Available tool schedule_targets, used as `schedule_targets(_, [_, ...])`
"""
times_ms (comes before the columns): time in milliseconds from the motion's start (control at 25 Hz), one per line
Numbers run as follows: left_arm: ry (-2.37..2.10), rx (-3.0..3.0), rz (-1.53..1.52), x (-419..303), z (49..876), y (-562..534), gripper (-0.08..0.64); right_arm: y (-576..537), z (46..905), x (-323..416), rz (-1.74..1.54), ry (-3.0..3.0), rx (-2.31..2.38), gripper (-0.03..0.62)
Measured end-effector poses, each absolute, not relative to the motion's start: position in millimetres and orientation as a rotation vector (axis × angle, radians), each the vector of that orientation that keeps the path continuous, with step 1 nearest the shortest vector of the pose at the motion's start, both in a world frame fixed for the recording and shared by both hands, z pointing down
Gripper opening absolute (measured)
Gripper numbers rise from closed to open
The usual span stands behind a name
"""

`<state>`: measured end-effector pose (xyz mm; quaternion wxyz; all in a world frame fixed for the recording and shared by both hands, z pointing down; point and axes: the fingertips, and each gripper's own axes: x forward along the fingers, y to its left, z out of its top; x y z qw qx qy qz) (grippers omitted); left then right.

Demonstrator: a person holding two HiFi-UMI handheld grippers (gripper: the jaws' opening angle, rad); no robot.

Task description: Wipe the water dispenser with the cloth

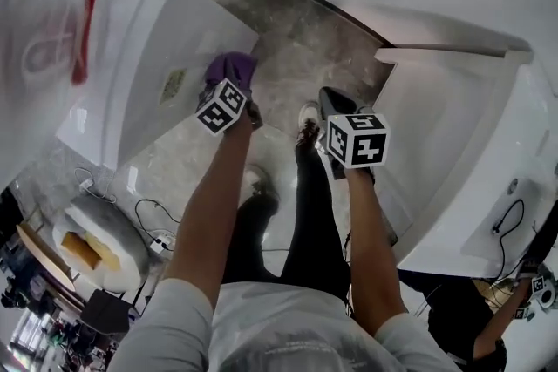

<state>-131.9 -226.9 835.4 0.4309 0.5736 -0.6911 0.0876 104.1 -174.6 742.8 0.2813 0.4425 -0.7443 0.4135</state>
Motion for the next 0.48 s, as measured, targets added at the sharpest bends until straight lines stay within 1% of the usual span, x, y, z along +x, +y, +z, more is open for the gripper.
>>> schedule_targets(320, [-1.767,1.671,0.257,-149,734,-183,0.058,-132,675,80,1.051,-2.103,1.207,0.008])
schedule_targets(480, [-1.770,1.751,0.230,-159,688,-158,0.058,-104,649,60,1.042,-2.137,1.218,0.008])
